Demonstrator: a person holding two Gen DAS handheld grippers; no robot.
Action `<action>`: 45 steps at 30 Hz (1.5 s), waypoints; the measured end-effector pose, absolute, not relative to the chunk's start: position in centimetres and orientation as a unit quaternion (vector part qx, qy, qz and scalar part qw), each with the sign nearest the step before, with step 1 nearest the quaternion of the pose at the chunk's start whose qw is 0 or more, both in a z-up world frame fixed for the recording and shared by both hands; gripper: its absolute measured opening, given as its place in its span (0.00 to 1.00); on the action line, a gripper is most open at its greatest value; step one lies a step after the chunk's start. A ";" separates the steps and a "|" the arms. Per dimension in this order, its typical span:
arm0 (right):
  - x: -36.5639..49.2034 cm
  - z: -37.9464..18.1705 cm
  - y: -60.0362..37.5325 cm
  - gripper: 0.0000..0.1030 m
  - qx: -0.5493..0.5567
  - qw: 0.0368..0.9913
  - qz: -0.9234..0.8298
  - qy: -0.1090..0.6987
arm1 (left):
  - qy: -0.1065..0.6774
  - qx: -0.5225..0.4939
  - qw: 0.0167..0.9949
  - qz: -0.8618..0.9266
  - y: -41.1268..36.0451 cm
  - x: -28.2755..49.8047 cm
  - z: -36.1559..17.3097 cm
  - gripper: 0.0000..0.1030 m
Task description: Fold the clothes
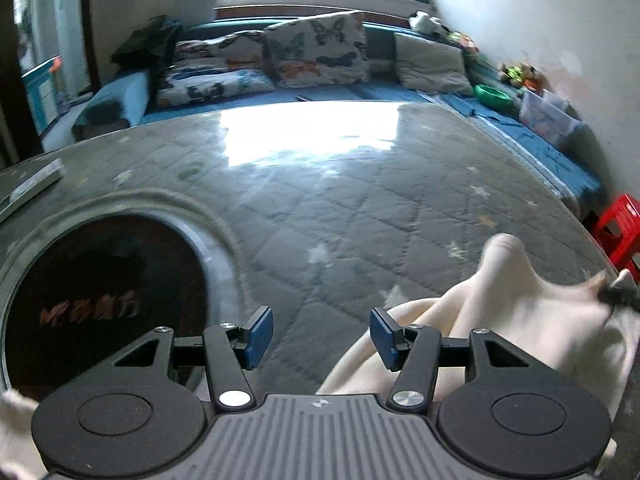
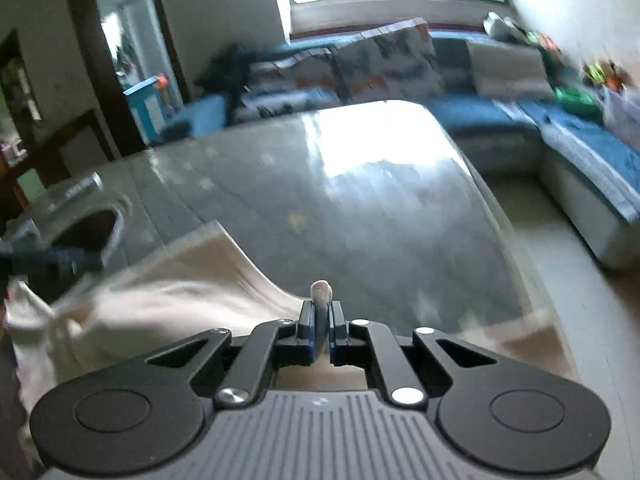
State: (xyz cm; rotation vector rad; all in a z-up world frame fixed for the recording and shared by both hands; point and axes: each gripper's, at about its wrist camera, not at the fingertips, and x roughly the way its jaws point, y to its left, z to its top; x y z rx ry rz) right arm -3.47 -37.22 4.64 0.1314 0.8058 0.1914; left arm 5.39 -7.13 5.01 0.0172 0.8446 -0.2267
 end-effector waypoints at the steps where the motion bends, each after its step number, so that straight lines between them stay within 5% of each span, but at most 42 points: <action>1: -3.9 4.0 -37.5 0.05 0.069 0.910 0.090 0.398 | 0.410 0.014 0.904 -0.119 -7.7 5.7 5.0 0.55; 13: -4.5 2.4 -38.9 0.05 0.109 0.907 0.092 0.395 | 0.432 0.052 0.871 -0.227 -11.9 7.6 3.2 0.51; 14: -4.4 2.3 -38.7 0.05 0.109 0.908 0.092 0.395 | 0.433 0.051 0.869 -0.234 -11.9 7.5 3.1 0.45; 16: -4.4 2.4 -38.7 0.05 0.111 0.908 0.092 0.394 | 0.434 0.040 0.865 -0.249 -11.6 7.4 3.0 0.15; 21: -4.4 2.4 -38.6 0.06 0.112 0.909 0.090 0.392 | 0.380 0.061 0.901 -0.199 -10.6 6.4 4.6 0.02; 25: -4.2 2.2 -38.6 0.06 0.110 0.909 0.090 0.391 | 0.318 0.054 0.936 -0.141 -8.3 5.1 6.4 0.02; 29: -4.1 2.1 -38.4 0.06 0.106 0.909 0.089 0.393 | 0.336 0.089 0.918 -0.189 -7.9 3.7 6.4 0.06; 33: -4.0 2.1 -38.3 0.06 0.105 0.909 0.089 0.392 | 0.358 0.094 0.911 -0.183 -7.9 3.6 5.8 0.17; 36: -4.0 2.2 -38.2 0.06 0.100 0.910 0.088 0.393 | 0.369 0.056 0.915 -0.151 -7.1 5.5 6.2 0.40; 40: -3.7 2.6 -38.1 0.06 0.091 0.910 0.089 0.395 | 0.382 0.036 0.912 -0.143 -8.1 8.6 6.1 0.54; 45: -2.8 3.3 -38.0 0.06 0.074 0.911 0.095 0.395 | 0.392 0.057 0.905 -0.154 -10.5 11.5 4.5 0.54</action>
